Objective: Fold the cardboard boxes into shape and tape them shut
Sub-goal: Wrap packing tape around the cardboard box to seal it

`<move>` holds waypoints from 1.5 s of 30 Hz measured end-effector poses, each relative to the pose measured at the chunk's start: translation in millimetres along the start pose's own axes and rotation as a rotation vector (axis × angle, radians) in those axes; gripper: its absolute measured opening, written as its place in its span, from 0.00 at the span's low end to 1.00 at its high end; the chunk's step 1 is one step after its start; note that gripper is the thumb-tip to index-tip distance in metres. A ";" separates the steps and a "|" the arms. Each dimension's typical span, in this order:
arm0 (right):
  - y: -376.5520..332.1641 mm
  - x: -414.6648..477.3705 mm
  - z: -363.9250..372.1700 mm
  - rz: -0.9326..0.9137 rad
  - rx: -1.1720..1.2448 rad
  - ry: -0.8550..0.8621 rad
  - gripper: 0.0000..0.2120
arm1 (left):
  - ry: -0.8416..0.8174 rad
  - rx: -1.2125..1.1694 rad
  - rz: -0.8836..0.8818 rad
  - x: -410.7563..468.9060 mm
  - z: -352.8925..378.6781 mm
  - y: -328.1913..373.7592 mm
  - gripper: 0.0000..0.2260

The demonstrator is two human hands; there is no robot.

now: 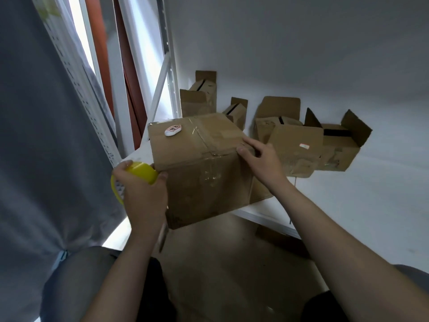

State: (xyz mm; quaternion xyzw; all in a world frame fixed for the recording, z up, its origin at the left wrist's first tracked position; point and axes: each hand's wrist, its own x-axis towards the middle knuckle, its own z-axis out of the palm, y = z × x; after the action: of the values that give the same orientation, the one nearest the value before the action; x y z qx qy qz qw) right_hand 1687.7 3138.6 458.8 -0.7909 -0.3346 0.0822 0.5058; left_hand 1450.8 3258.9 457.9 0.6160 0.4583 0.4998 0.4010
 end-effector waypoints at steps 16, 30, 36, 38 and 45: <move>-1.7 -119.2 -4.3 -0.076 -0.258 0.235 0.27 | -0.060 -0.051 0.017 9.9 -27.1 9.4 0.26; -44.2 -148.2 -82.0 -0.040 -0.224 0.439 0.24 | -0.190 0.113 0.293 -30.5 7.8 70.9 0.29; -65.7 -151.6 -106.4 -0.190 -0.206 0.537 0.22 | -0.148 0.027 0.375 -35.5 9.4 95.5 0.28; -69.3 -157.2 -114.9 -0.230 -0.191 0.575 0.22 | -0.124 -0.016 0.422 -39.3 10.8 103.7 0.27; -51.3 -159.1 -123.6 -0.262 -0.214 0.638 0.23 | -0.230 -0.074 0.410 -53.6 29.3 105.9 0.26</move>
State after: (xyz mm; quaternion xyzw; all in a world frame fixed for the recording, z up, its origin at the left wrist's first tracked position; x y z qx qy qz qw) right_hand 1601.4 2962.7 528.1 -0.7755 -0.2651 -0.2699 0.5054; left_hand 1492.6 3178.7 540.2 0.7339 0.2563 0.5136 0.3631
